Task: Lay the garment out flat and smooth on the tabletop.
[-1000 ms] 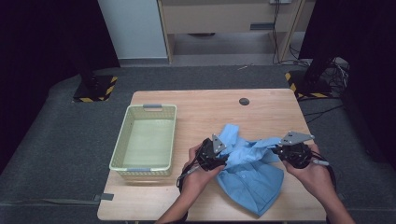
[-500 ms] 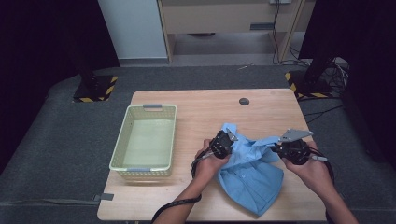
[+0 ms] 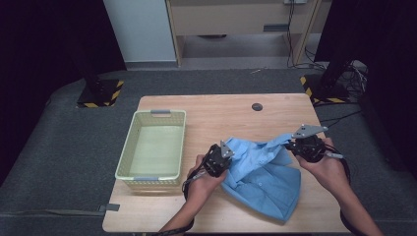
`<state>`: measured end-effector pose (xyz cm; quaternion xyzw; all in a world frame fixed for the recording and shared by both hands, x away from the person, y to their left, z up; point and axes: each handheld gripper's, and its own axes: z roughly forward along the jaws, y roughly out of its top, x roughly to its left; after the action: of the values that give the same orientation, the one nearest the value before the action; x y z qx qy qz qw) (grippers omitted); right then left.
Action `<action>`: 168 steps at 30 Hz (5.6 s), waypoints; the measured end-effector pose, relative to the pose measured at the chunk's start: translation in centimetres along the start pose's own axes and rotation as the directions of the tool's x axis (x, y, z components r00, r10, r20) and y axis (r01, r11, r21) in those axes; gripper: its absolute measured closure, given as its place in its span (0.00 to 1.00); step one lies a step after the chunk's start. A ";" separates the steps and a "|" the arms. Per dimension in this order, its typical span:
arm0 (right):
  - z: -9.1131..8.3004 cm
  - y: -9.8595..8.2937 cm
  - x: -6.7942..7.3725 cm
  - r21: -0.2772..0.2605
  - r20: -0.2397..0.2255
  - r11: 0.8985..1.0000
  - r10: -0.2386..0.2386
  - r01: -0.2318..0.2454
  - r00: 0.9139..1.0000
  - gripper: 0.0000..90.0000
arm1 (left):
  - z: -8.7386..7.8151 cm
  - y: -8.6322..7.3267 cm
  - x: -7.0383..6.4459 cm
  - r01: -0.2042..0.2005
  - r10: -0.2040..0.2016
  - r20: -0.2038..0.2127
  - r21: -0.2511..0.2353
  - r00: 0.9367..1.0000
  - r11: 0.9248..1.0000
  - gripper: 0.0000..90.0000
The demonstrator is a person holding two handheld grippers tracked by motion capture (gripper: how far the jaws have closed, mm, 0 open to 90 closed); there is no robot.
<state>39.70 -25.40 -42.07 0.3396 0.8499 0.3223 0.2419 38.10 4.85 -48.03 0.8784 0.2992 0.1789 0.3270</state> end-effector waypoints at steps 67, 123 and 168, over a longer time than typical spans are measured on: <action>4.6 -0.8 2.8 0.001 -0.063 1.000 0.017 -0.017 0.998 0.98 | 3.0 -3.4 -2.0 0.126 -0.125 0.058 -0.009 0.990 0.992 0.50; 7.7 -4.2 3.4 0.067 -0.090 0.996 0.062 -0.056 0.994 0.59 | 6.1 0.3 0.3 0.072 -0.075 0.099 0.028 0.992 0.997 0.98; 9.5 -5.3 0.0 0.063 -0.079 0.985 0.165 -0.160 0.983 0.44 | 5.4 -1.9 2.8 0.137 -0.137 -0.039 0.007 0.990 0.991 0.99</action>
<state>43.48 -24.73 -52.24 0.4007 0.8374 0.3311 0.1690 42.18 5.28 -52.85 0.8539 0.3658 0.1712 0.3283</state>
